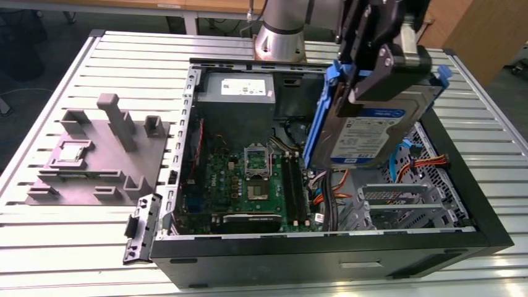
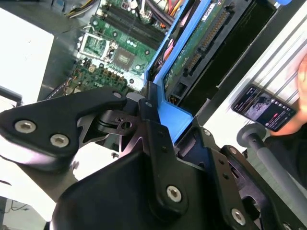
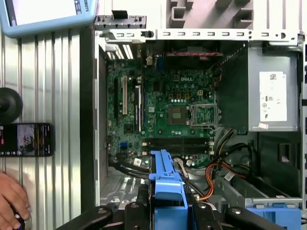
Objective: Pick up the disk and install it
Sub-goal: 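Insert the disk into the insertion slot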
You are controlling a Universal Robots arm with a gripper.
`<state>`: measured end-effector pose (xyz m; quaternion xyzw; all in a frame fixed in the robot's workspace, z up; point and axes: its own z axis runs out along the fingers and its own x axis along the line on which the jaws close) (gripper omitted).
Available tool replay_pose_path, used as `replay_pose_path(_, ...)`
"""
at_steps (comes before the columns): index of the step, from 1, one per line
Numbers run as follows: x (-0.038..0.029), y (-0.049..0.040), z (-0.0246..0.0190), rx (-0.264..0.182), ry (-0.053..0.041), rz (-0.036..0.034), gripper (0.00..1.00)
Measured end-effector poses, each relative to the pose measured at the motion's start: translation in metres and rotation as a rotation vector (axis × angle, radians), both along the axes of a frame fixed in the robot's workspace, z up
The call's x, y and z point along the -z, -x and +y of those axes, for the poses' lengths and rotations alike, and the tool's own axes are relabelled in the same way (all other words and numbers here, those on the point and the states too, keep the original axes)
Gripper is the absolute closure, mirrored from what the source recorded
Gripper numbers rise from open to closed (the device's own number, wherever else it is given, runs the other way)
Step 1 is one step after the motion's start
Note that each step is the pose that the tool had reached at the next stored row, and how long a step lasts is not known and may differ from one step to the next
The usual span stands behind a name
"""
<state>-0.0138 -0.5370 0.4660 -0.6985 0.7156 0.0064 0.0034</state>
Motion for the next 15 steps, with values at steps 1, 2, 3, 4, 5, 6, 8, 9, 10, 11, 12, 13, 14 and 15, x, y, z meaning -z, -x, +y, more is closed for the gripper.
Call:
replay_pose_path(1, 0.0002, -0.0030, -0.0005, 0.000, 0.0002, 0.0000, 0.63)
replay_pose_path(2, 0.0004, -0.0059, -0.0012, 0.000, 0.0002, 0.0000, 0.63)
replay_pose_path(3, 0.0008, -0.0085, -0.0020, 0.000, 0.0001, 0.0000, 0.63)
replay_pose_path(4, 0.0011, -0.0107, -0.0032, 0.000, 0.0000, 0.0000, 0.63)
replay_pose_path(5, 0.0014, -0.0121, -0.0052, 0.000, 0.0001, 0.0000, 0.63)
replay_pose_path(6, 0.0018, -0.0130, -0.0077, 0.000, -0.0001, 0.0000, 0.63)
replay_pose_path(8, 0.0021, -0.0135, -0.0098, 0.000, -0.0001, 0.0000, 0.63)
replay_pose_path(9, 0.0020, -0.0135, -0.0098, 0.000, 0.0000, 0.0000, 0.63)
replay_pose_path(10, 0.0021, -0.0135, -0.0098, 0.000, 0.0000, 0.0000, 0.63)
replay_pose_path(11, 0.0021, -0.0136, -0.0105, 0.000, 0.0000, 0.0000, 0.63)
replay_pose_path(12, 0.0020, -0.0136, -0.0111, 0.000, 0.0000, 0.0000, 0.63)
replay_pose_path(13, 0.0020, -0.0136, -0.0112, 0.000, 0.0001, 0.0000, 0.63)
replay_pose_path(14, 0.0020, -0.0135, -0.0112, 0.000, 0.0000, 0.0000, 0.63)
replay_pose_path(15, 0.0020, -0.0136, -0.0112, 0.000, 0.0001, 0.0000, 0.63)
